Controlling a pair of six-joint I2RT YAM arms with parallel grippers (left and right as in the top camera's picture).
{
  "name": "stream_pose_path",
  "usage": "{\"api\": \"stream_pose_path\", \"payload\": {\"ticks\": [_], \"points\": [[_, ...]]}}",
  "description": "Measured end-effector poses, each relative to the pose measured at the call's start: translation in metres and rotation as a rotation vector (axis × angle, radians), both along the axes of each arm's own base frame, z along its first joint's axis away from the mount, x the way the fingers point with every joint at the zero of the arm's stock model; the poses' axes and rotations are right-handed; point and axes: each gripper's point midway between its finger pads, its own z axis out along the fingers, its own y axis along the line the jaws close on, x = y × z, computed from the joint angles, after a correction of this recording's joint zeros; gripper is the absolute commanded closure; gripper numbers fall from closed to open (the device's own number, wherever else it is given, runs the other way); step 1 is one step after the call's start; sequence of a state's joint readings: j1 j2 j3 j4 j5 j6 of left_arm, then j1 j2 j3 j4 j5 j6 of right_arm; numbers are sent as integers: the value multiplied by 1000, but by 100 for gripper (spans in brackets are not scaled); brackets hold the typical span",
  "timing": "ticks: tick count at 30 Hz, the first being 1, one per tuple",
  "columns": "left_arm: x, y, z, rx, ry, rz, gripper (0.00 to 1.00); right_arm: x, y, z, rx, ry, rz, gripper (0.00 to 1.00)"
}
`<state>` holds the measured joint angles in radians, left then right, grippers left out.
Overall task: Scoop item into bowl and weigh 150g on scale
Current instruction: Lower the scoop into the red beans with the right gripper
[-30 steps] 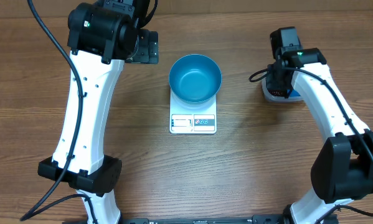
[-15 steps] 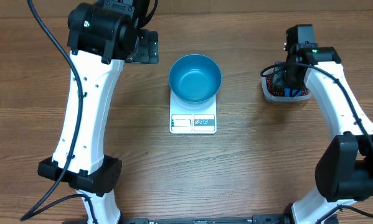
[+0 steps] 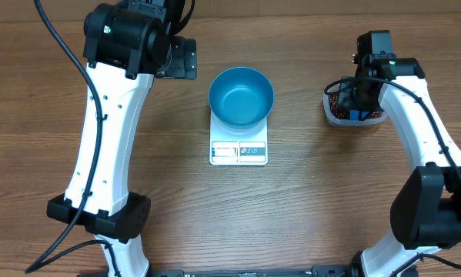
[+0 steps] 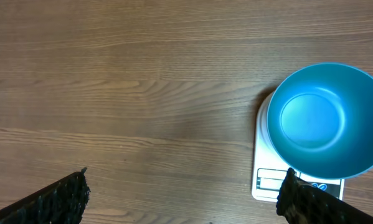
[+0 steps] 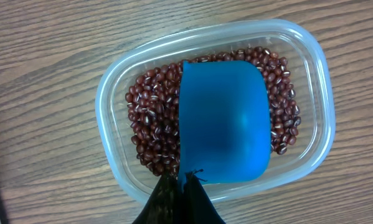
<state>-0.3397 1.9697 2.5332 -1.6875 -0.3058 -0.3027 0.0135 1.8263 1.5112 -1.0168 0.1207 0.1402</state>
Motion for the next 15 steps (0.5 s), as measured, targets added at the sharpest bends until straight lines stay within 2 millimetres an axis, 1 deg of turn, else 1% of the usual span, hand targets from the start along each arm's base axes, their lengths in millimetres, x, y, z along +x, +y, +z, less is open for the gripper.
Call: {"api": "stream_pose_path", "payload": {"ticks": [6, 15], "points": [[0, -1, 0, -5, 2, -3, 0, 0, -2, 0, 39, -1, -14, 96], [0, -1, 0, -6, 2, -3, 0, 1, -15, 2, 212, -18, -69, 96]]}}
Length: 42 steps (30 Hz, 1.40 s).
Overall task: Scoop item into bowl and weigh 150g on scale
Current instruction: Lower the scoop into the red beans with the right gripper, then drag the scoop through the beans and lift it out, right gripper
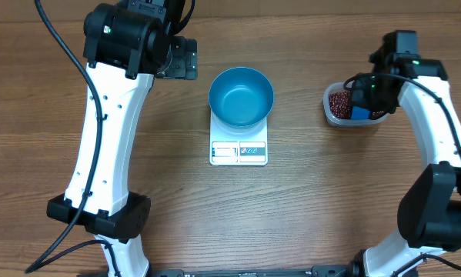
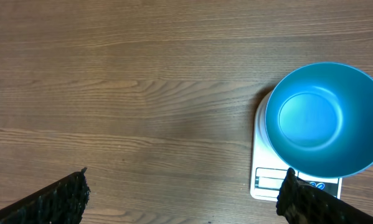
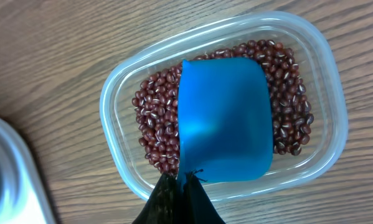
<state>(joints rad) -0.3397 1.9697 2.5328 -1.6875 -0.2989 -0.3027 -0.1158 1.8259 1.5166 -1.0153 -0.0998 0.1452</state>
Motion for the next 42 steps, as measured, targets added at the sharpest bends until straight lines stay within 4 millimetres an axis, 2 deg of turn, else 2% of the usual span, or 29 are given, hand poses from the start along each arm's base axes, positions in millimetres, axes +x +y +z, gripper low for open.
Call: {"api": "stream_pose_path", "payload": {"ticks": [8, 32, 42], "points": [[0, 0, 0, 0, 0, 0, 0, -3, -6, 1, 80, 0, -12, 96], [0, -1, 0, -3, 1, -2, 0, -9, 1, 4, 179, 7, 8, 96], [0, -1, 0, -3, 1, -1, 0, -13, -12, 11, 318, -9, -54, 96]]}}
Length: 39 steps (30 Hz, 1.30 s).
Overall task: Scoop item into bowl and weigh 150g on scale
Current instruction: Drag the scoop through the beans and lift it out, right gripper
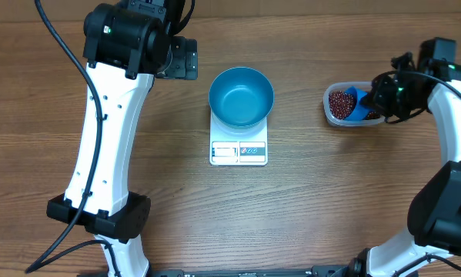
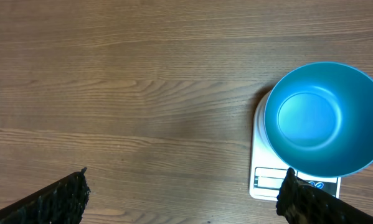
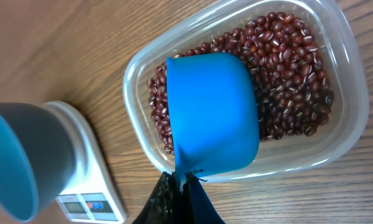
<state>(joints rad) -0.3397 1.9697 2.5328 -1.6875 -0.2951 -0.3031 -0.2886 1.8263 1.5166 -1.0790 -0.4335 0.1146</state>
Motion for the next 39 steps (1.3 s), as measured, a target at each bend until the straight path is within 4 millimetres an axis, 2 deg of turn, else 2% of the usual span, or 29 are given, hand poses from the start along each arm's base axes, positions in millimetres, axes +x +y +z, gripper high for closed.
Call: {"api": "stream_pose_path", "payload": {"ticks": [18, 39], "points": [[0, 0, 0, 0, 0, 0, 0, -5, 2, 6, 106, 9, -32, 96], [-1, -3, -1, -13, 5, -7, 0, -10, -22, 15, 208, -5, -128, 96]]}}
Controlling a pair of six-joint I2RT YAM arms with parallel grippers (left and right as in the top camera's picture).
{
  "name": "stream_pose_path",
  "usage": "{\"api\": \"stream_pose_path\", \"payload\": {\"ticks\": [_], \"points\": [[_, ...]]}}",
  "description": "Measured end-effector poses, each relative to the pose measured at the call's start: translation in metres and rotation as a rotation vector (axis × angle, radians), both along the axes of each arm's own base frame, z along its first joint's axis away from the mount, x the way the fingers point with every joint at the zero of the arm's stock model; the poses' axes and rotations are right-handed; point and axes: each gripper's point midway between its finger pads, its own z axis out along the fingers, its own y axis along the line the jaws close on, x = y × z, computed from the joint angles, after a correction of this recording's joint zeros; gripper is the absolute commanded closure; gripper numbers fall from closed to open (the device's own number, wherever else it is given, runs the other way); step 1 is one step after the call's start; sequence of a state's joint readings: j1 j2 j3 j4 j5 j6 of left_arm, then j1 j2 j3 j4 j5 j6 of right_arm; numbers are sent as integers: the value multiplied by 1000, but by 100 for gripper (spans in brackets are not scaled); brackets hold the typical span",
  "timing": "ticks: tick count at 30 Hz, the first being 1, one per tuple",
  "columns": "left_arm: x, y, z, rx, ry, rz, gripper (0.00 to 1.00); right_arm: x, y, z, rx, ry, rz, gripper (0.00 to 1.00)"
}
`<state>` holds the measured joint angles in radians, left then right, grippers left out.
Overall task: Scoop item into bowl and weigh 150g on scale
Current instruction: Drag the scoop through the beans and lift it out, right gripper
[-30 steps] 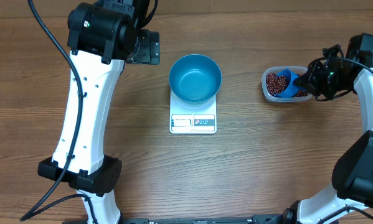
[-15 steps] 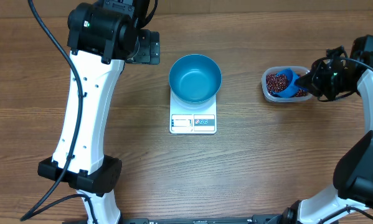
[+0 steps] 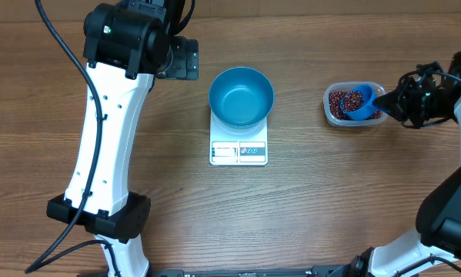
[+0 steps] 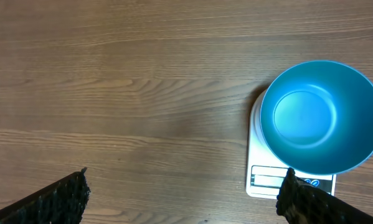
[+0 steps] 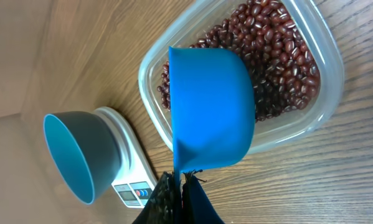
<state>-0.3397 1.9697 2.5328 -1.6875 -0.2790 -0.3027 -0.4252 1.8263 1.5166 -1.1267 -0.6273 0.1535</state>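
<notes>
An empty blue bowl (image 3: 241, 95) stands on the white scale (image 3: 238, 151) mid-table; both also show in the left wrist view, bowl (image 4: 317, 116) on scale (image 4: 290, 180). At the right, a clear tub of red beans (image 3: 340, 104) holds the blue scoop (image 3: 362, 105), its cup loaded with beans in the overhead view. My right gripper (image 5: 181, 182) is shut on the scoop's handle; the scoop's blue underside (image 5: 210, 106) covers part of the tub (image 5: 279, 59). My left gripper (image 4: 183, 198) hangs open above bare table left of the scale.
The left arm's white links (image 3: 107, 131) run down the left side of the table. The right arm (image 3: 453, 100) reaches in from the right edge. Wooden tabletop (image 3: 307, 208) lies between scale and tub.
My right gripper has moved further right and tilted more, drawing the scoop to the tub's right part. Beans now show in the scoop's cup. The left arm stays put.
The scoop lay flat over the beans in the tub, held by my right gripper. Across the moments the right wrist swung out to the right and tilted, so the scale and bowl entered its view. Now the scoop holds beans. The bowl stayed empty throughout.
</notes>
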Motion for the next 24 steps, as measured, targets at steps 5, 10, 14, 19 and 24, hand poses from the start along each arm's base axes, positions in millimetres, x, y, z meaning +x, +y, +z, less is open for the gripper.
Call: {"api": "stream_pose_path", "payload": {"ticks": [5, 10, 14, 19, 24], "points": [[0, -1, 0, -5, 2, -3, 1, -2, -4, 5, 51, -19, -16, 96], [0, -1, 0, -6, 2, -3, 0, -5, -5, 9, 89, -33, -12, 96], [0, -1, 0, -6, 2, -3, 1, -5, -5, 11, 99, -48, 1, 96], [-1, -3, -1, -15, 5, -8, 1, -3, -1, 15, 118, -80, 23, 96], [-1, -4, -1, -21, 7, -11, 0, 1, 1, 20, 135, -118, 35, 96]]}}
